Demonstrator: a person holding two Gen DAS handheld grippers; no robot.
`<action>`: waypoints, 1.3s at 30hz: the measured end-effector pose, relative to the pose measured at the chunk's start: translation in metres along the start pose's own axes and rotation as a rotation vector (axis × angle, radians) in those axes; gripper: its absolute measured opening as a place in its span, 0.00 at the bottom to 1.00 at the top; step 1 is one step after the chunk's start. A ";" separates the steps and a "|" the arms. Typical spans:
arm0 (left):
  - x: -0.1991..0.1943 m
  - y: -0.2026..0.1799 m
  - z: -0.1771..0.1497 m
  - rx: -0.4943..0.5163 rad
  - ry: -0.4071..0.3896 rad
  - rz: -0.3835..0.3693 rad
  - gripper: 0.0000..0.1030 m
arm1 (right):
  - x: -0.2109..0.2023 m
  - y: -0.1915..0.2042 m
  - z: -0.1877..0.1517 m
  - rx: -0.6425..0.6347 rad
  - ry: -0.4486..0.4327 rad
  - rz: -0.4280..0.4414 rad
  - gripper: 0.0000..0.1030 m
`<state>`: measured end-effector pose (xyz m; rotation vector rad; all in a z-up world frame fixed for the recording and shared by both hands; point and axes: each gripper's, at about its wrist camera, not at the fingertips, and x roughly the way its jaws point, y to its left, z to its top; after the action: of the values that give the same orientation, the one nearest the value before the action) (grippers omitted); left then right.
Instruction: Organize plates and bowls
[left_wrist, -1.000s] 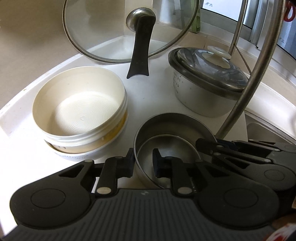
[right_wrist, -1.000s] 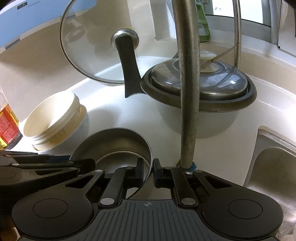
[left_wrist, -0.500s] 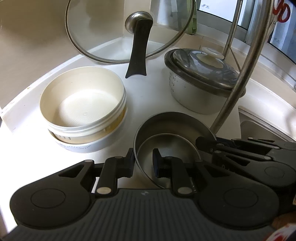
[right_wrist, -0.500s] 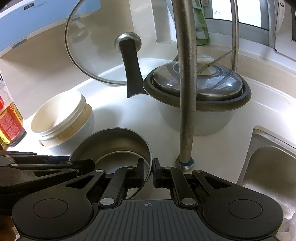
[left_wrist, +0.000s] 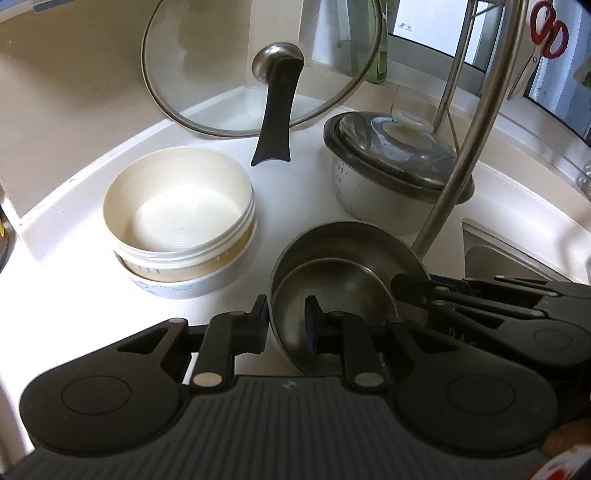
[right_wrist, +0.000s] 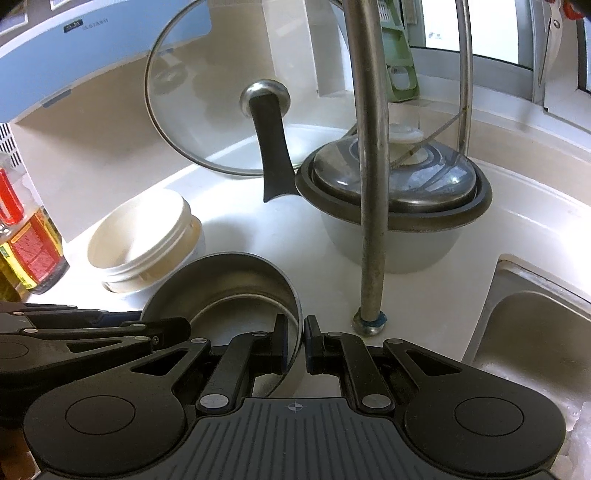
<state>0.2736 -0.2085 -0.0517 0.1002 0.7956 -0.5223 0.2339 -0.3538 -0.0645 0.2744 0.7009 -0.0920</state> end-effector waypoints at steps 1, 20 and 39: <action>-0.003 0.000 0.000 0.000 -0.005 0.001 0.17 | -0.001 0.001 0.001 -0.001 -0.003 0.003 0.09; -0.044 0.004 0.008 -0.016 -0.093 0.006 0.17 | -0.033 0.015 0.018 -0.029 -0.087 0.039 0.09; -0.076 0.033 0.031 -0.056 -0.212 0.078 0.17 | -0.039 0.050 0.054 -0.102 -0.179 0.135 0.07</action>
<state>0.2663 -0.1572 0.0199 0.0234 0.5961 -0.4284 0.2466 -0.3210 0.0111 0.2121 0.5058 0.0472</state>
